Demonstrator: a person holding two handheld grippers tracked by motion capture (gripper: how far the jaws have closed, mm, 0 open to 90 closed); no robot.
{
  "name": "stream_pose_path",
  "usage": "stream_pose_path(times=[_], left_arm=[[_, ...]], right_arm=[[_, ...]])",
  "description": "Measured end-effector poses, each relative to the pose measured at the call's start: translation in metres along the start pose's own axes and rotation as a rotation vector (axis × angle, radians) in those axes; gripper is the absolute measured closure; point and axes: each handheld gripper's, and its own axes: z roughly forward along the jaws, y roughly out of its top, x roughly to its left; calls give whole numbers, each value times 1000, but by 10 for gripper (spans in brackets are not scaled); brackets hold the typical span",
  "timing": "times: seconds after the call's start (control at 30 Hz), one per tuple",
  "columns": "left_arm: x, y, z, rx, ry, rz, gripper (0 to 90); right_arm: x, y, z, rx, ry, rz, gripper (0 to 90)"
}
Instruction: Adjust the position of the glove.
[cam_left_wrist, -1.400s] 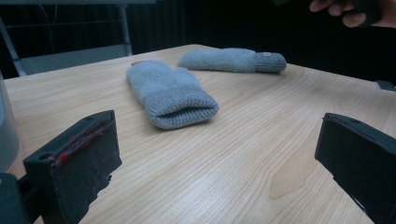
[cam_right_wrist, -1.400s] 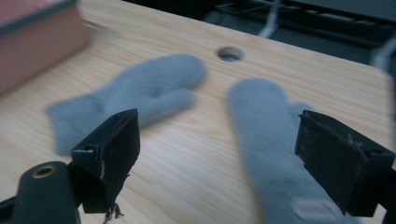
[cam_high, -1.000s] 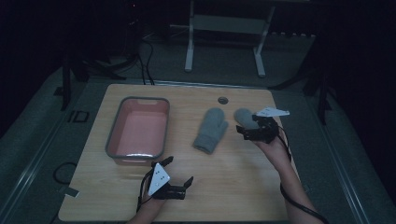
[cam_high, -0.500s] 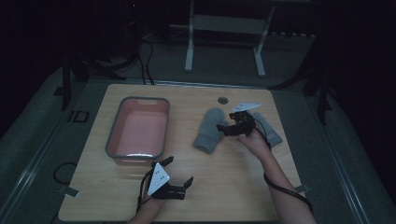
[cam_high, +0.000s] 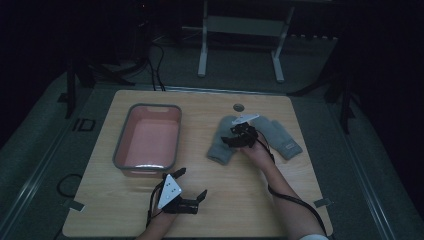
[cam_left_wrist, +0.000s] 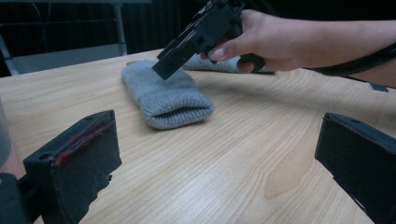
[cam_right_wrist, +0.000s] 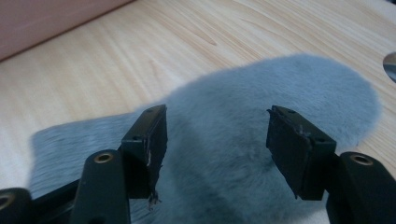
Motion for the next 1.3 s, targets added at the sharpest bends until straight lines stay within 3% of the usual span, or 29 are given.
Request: stream_pose_path(times=[0.17, 0.3, 0.5, 0.6, 0.8, 0.97, 1.17, 1.3], left_arm=[[0, 0, 0, 0, -2, -2, 2], [0, 0, 0, 0, -2, -2, 2], [0, 0, 0, 1, -1, -2, 2], [0, 0, 0, 1, -1, -3, 2], [0, 0, 0, 1, -1, -3, 2], [1, 0, 0, 1, 0, -6, 2], [1, 0, 0, 1, 2, -6, 2], [1, 0, 0, 2, 3, -6, 2]], right_arm=[[-2, -4, 16, 54, -17, 22, 383], [-5, -5, 21, 73, 8, 62, 435], [-5, -3, 22, 100, 20, 56, 598], [-4, -1, 21, 98, 20, 44, 738], [-1, 2, 14, 79, 40, 24, 799], [0, 6, -2, 57, 70, -12, 810], [9, 3, -23, 29, 139, -40, 811], [18, -1, -39, 22, 196, -84, 810]])
